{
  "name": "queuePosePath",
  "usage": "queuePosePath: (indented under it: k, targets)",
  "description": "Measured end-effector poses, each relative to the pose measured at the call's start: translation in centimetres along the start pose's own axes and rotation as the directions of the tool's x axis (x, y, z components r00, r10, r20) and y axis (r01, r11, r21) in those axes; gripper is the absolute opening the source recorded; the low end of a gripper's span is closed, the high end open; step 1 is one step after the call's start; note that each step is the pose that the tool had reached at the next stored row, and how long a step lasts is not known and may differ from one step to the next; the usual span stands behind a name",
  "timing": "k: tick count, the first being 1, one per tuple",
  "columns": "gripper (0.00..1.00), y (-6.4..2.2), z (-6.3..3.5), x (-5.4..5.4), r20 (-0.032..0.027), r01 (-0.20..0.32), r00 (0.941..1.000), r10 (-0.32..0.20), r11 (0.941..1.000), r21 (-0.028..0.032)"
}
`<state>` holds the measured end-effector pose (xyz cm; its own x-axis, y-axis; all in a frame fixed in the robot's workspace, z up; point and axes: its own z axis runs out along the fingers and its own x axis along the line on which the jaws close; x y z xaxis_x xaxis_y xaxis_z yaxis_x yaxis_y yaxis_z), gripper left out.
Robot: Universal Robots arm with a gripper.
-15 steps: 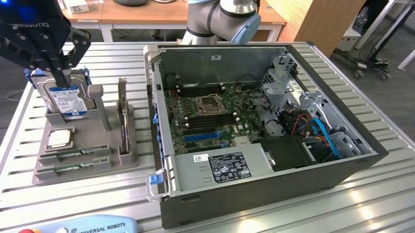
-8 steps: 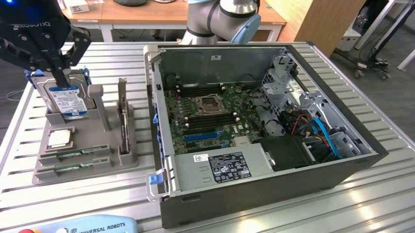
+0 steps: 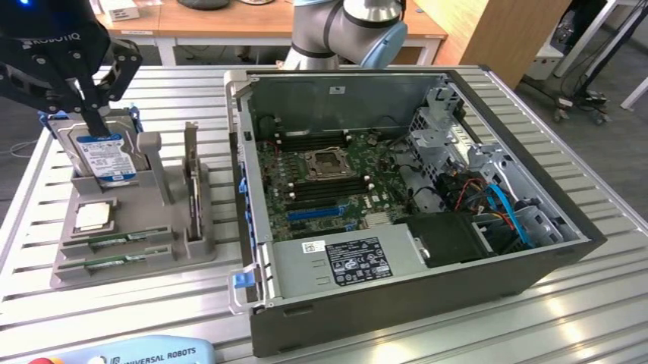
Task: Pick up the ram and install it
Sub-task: 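Pick up the ram and move it above insertion slot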
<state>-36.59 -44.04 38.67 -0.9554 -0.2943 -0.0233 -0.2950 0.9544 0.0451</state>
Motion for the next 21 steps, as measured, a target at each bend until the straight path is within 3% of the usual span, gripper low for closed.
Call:
queuePosePath:
  k: [6, 11, 16, 21]
  targets:
    - [0.1, 0.0, 0.05, 0.0, -0.0048, 0.109, 0.994, -0.109, 0.994, -0.0028]
    - [0.1, 0.0, 0.09, 0.0, -0.0085, 0.2, 0.9798, -0.2, 0.9799, -0.0056]
    - [0.1, -0.01, 0.13, 0.0, -0.0119, 0.288, 0.9576, -0.288, 0.9577, -0.0086]
    - [0.1, -0.01, 0.18, 0.0, -0.0151, 0.373, 0.9275, -0.373, 0.9276, -0.0119]
